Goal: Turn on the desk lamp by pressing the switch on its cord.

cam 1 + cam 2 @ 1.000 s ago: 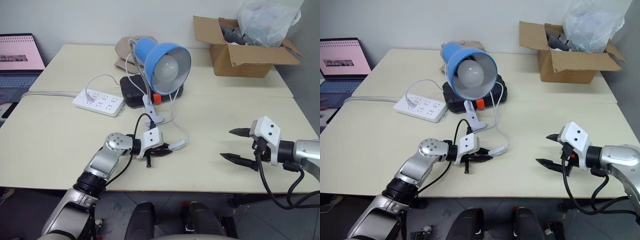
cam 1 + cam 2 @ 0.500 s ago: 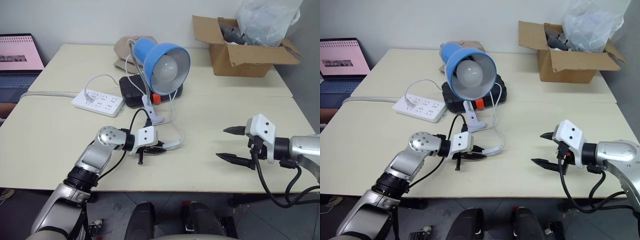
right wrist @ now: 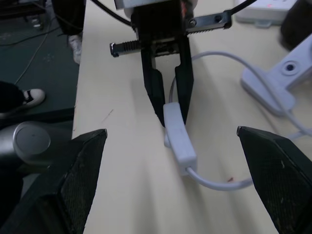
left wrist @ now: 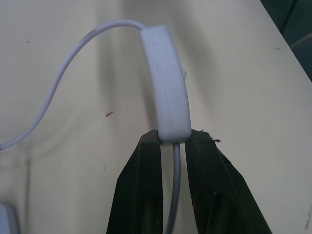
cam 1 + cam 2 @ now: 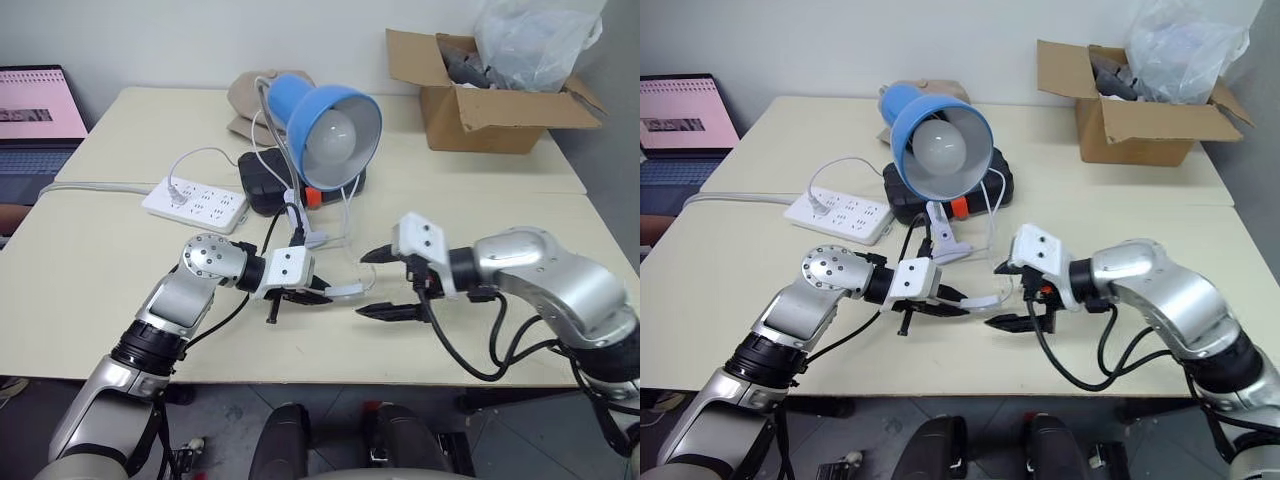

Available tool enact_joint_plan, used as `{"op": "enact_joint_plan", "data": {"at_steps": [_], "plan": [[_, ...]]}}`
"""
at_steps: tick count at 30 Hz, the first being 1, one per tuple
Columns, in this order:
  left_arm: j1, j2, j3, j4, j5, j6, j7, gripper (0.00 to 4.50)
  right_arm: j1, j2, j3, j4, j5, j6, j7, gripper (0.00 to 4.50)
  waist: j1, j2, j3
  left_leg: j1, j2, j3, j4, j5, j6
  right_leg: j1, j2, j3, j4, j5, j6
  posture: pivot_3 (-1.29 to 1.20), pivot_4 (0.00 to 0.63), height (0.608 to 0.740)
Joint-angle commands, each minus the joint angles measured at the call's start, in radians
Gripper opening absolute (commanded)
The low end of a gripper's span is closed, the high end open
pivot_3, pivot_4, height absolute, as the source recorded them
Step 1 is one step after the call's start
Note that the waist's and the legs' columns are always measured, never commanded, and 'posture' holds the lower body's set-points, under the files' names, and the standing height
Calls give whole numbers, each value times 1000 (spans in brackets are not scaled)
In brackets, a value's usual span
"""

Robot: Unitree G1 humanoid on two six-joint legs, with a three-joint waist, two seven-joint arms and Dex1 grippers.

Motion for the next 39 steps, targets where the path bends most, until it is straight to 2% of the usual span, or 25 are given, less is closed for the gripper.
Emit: {"op": "enact_joint_plan", "data": {"at_steps": [1, 8, 25, 28, 39], "plan": [[-5, 10, 14, -40, -8, 3, -3, 376, -76, 49, 55, 48, -35, 2, 12, 4500, 0, 0, 0, 0, 0, 0, 0, 0, 0, 0, 0, 0, 0, 0, 0, 0, 150, 740], [1, 14, 17, -51, -8, 15, 2, 376, -96, 97, 113, 114, -81, -23, 32, 4500, 1, 0, 0, 0, 0, 0, 0, 0, 0, 0, 0, 0, 0, 0, 0, 0, 150, 740], [11, 17, 19, -69, -9, 28, 14, 375, -76, 123, 125, 170, -139, -71, 73, 4500, 0, 0, 0, 0, 0, 0, 0, 0, 0, 0, 0, -1, 1, 0, 0, 0, 150, 740], [11, 15, 18, -69, -9, 28, 17, 375, -71, 126, 129, 173, -149, -78, 75, 4001, 0, 0, 0, 0, 0, 0, 0, 0, 0, 0, 0, -1, 1, 0, 0, 0, 150, 740], [8, 8, 18, -70, -14, 29, 24, 375, -58, 109, 162, 183, -214, -135, 99, 1398, 0, 0, 0, 0, 0, 0, 0, 0, 0, 0, 0, -1, 1, 0, 0, 0, 150, 740]]}}
